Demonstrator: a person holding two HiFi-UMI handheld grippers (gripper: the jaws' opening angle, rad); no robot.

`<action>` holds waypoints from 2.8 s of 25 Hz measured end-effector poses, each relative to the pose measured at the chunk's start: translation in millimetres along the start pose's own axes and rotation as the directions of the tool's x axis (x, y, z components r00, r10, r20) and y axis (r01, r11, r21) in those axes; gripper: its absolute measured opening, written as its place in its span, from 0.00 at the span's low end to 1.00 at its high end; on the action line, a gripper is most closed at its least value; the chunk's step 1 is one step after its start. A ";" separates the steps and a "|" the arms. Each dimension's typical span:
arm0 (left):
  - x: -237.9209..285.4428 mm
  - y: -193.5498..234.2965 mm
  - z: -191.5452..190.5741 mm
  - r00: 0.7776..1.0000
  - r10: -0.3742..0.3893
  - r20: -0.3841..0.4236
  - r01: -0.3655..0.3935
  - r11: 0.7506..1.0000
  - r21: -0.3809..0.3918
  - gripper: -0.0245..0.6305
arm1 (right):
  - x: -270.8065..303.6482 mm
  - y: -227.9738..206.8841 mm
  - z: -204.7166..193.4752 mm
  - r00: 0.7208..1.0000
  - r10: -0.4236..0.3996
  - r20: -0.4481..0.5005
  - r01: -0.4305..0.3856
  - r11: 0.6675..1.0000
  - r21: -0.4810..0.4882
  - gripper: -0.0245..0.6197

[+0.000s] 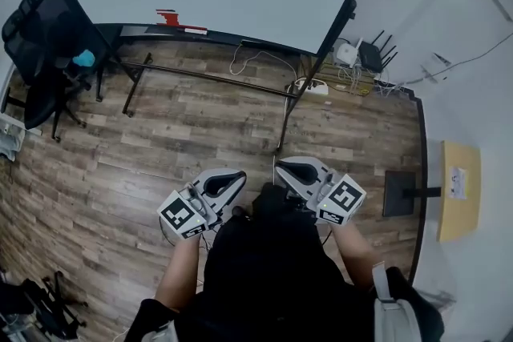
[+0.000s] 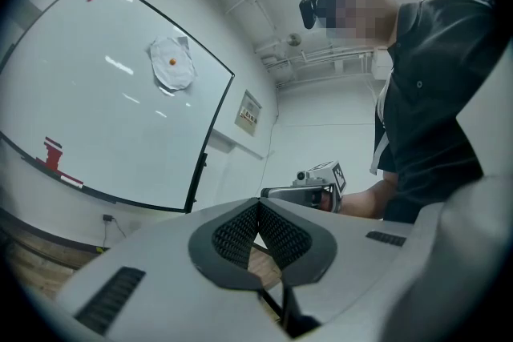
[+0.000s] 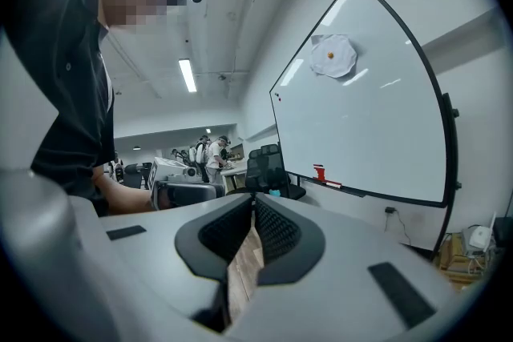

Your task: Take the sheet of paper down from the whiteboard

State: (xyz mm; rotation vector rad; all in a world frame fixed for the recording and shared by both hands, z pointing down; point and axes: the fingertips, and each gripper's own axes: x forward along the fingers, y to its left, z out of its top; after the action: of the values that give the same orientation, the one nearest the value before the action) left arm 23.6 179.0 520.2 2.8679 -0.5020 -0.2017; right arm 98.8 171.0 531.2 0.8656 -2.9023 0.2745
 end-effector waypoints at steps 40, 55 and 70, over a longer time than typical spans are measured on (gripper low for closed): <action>148.6 253.6 101.6 0.979 0.198 -0.054 -0.187 0.970 0.158 0.06 | 137.7 -248.7 101.7 0.962 0.245 0.124 -0.228 0.964 -0.139 0.08; 138.4 321.1 134.1 0.996 -0.070 -0.062 0.080 0.982 0.171 0.06 | 185.6 -269.0 111.8 0.987 -0.021 0.162 0.031 0.998 -0.061 0.08; 87.8 407.6 221.1 0.998 -0.068 0.007 0.064 0.959 0.276 0.06 | 268.6 -245.9 232.3 0.973 0.035 0.227 0.057 0.920 -0.388 0.08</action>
State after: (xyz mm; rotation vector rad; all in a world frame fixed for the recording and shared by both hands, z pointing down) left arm -62.5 -268.2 396.4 3.1603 -0.4708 -0.1794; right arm 0.1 -220.8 378.6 0.8892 -2.9907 -0.4289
